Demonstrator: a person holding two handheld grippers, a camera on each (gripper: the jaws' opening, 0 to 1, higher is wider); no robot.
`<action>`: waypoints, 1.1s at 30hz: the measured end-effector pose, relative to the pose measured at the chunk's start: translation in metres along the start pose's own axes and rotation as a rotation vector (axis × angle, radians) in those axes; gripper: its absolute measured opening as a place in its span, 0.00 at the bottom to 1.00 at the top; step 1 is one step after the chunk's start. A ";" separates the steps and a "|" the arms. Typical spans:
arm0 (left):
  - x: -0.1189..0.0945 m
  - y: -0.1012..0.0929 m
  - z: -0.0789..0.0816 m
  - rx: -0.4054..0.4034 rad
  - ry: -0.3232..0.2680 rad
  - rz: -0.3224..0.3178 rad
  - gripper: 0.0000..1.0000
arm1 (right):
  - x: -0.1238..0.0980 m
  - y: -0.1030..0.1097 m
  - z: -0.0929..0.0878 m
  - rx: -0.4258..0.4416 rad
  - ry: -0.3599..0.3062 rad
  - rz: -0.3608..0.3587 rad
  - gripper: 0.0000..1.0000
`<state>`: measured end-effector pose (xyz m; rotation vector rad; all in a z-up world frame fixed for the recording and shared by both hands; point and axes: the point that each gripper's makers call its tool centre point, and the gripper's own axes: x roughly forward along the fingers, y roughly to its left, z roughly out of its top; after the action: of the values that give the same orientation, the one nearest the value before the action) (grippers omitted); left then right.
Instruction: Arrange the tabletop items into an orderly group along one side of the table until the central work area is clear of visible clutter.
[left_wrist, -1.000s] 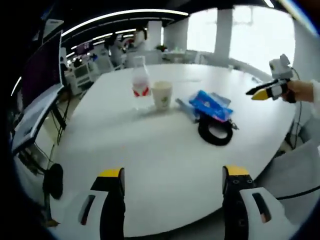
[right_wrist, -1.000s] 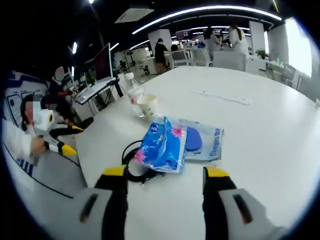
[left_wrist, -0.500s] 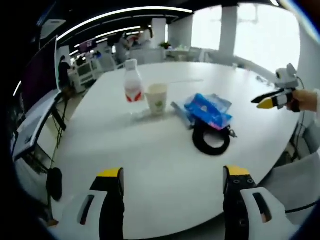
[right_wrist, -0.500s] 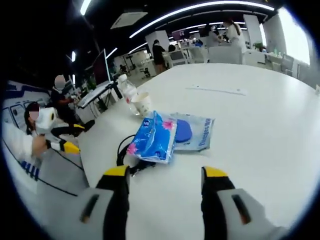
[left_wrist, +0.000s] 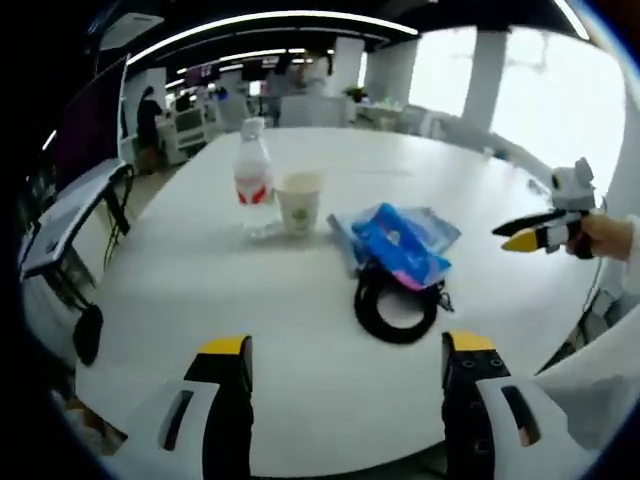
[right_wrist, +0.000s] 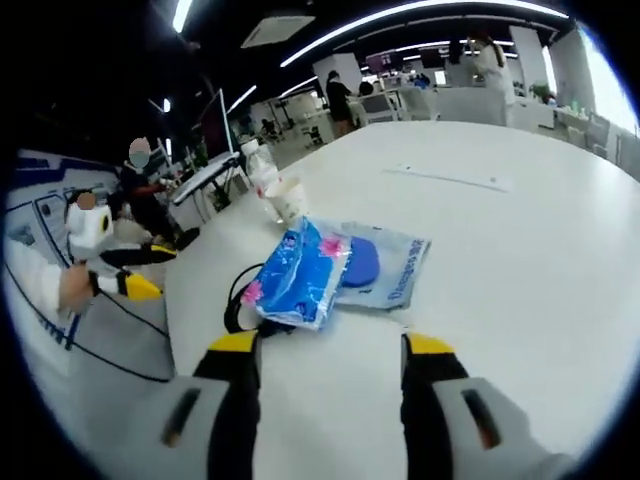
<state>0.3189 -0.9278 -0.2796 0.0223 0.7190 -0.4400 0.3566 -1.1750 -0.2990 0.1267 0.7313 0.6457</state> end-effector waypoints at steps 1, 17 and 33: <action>0.002 -0.005 0.000 -0.008 -0.003 -0.001 0.73 | 0.001 -0.001 0.002 -0.005 0.001 0.009 0.53; 0.028 -0.043 -0.005 -0.341 -0.035 0.034 0.66 | 0.044 -0.011 0.028 -0.162 0.057 0.149 0.50; 0.063 -0.077 0.011 -0.552 -0.079 0.008 0.59 | 0.098 -0.016 0.075 -0.341 0.041 0.238 0.49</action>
<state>0.3371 -1.0234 -0.3023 -0.5084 0.7420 -0.2218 0.4687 -1.1215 -0.3049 -0.1159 0.6398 0.9938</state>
